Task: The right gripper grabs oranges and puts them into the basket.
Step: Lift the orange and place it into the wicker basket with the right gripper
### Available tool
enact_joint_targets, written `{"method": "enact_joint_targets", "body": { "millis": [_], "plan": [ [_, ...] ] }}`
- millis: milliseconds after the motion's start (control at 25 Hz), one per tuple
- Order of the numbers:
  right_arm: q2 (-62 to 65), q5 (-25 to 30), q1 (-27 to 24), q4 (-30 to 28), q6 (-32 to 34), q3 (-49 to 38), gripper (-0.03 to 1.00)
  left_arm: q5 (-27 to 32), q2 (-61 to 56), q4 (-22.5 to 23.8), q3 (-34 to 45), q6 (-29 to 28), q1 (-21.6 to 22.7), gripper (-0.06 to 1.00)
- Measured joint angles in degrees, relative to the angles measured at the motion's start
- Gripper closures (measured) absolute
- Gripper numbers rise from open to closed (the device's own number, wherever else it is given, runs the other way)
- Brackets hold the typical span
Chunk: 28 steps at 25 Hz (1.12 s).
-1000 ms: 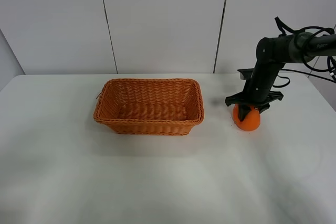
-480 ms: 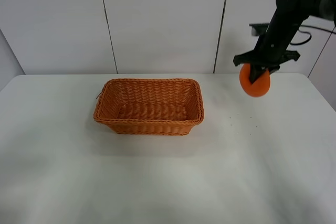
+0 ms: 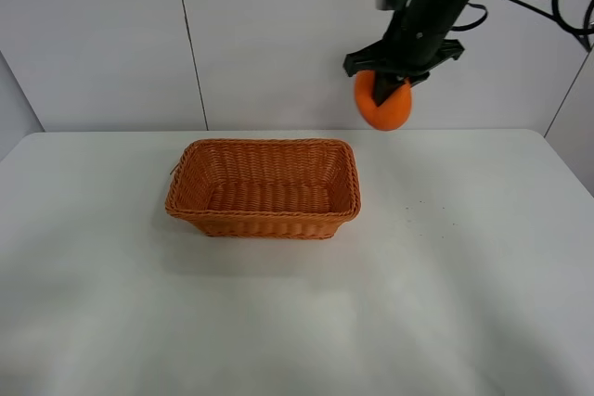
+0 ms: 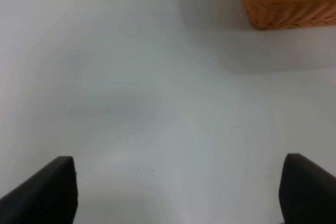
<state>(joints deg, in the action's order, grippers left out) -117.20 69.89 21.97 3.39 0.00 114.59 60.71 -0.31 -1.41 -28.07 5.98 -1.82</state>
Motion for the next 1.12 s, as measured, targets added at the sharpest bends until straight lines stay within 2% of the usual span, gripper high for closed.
{"method": "enact_joint_targets", "body": {
  "millis": [160,360,600,800,840,920,1040,1120],
  "plan": [
    [-1.0,-1.1,7.1,0.0,0.0,0.1,0.86,0.0,0.0,0.0,0.0,0.0,0.0,0.06],
    [-5.3,-8.0,12.8,0.0,0.0,0.1,0.86,0.0,0.0,0.0,0.0,0.0,0.0,0.06],
    [-14.1,-15.7,13.4,-0.2,0.0,0.2,0.86,0.0,0.0,0.0,0.0,0.0,0.0,0.06],
    [-18.1,-16.9,13.3,0.5,0.0,0.2,0.86,0.0,0.0,0.0,0.0,0.0,0.0,0.06],
    [-18.2,-16.9,13.3,0.8,0.0,0.2,0.83,0.0,0.0,0.0,0.0,0.0,0.0,0.06],
    [-18.2,-16.9,13.3,1.3,0.3,0.2,0.72,0.0,0.0,0.0,0.0,0.0,0.0,0.06],
    [-18.2,-15.2,13.3,1.4,0.5,0.6,0.41,0.0,0.0,0.0,0.0,0.0,0.0,0.06],
    [-18.2,-13.3,13.3,1.5,0.4,1.6,0.33,0.0,0.0,0.0,0.0,0.0,0.0,0.06]
  ]
}}
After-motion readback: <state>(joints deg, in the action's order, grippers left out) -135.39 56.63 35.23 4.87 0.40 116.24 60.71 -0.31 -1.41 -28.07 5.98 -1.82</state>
